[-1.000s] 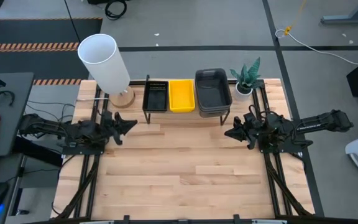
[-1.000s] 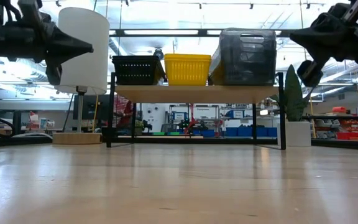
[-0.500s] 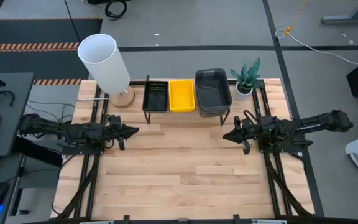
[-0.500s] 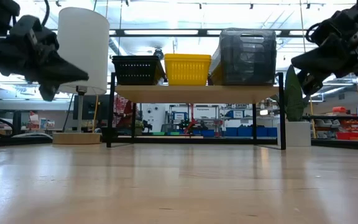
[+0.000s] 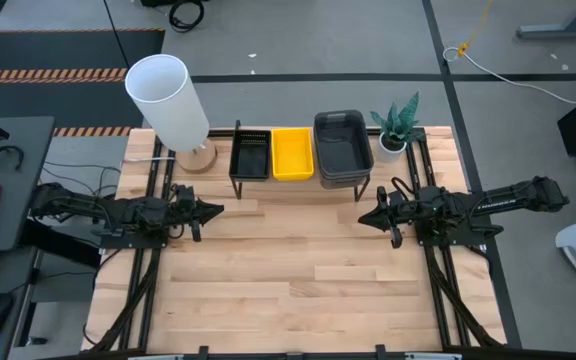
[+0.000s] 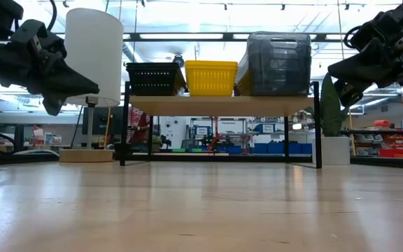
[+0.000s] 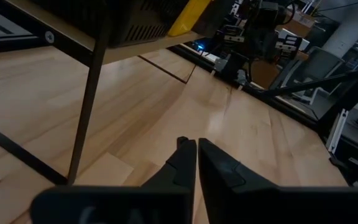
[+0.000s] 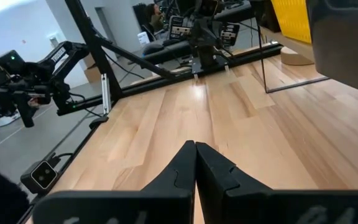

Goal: Stack baskets on shelf by color
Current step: Return to Home Position

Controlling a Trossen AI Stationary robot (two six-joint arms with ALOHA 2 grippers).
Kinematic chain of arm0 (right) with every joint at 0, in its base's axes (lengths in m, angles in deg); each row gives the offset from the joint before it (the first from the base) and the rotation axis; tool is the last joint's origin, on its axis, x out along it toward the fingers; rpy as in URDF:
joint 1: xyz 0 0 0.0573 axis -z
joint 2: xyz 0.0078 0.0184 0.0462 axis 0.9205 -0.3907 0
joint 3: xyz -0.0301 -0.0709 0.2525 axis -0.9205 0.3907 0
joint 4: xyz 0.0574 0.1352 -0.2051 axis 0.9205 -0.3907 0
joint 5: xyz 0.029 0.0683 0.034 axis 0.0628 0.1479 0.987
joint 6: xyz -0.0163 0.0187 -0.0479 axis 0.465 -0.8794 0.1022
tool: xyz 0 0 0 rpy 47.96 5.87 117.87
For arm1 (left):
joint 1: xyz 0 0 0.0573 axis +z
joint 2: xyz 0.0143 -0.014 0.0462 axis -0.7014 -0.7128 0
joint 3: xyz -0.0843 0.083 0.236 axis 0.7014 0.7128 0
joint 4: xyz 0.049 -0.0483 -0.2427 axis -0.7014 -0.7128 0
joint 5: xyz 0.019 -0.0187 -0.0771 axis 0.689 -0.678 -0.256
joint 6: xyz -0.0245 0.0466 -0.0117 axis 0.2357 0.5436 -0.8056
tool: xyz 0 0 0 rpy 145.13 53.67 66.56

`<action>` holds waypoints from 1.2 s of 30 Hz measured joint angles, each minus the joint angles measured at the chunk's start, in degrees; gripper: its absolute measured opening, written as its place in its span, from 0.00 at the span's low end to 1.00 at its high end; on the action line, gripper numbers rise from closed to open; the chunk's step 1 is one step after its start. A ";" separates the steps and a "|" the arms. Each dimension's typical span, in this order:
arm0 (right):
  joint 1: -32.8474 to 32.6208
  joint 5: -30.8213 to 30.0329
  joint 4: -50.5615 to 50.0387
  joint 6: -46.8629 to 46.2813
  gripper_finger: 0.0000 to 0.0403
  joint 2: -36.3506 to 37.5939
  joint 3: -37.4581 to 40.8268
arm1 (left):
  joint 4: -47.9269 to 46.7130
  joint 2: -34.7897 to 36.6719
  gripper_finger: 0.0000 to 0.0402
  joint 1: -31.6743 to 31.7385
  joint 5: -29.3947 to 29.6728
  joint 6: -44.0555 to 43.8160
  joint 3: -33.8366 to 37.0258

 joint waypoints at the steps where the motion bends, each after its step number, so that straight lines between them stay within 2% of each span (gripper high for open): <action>1: 0.00 0.00 -0.01 0.00 0.03 0.00 0.00 | 0.02 -0.01 0.05 0.00 0.00 0.00 0.00; 13: 0.00 0.02 0.00 -0.02 0.03 0.00 0.00 | 0.08 -0.01 0.08 0.00 0.00 0.00 0.00; 22: 0.00 0.02 0.00 -0.04 0.03 0.00 0.00 | 0.09 0.00 0.05 0.00 0.00 0.00 0.00; 36: 0.00 0.02 -0.02 -0.07 0.03 0.00 0.00 | 0.09 -0.02 0.07 0.01 0.00 0.01 0.00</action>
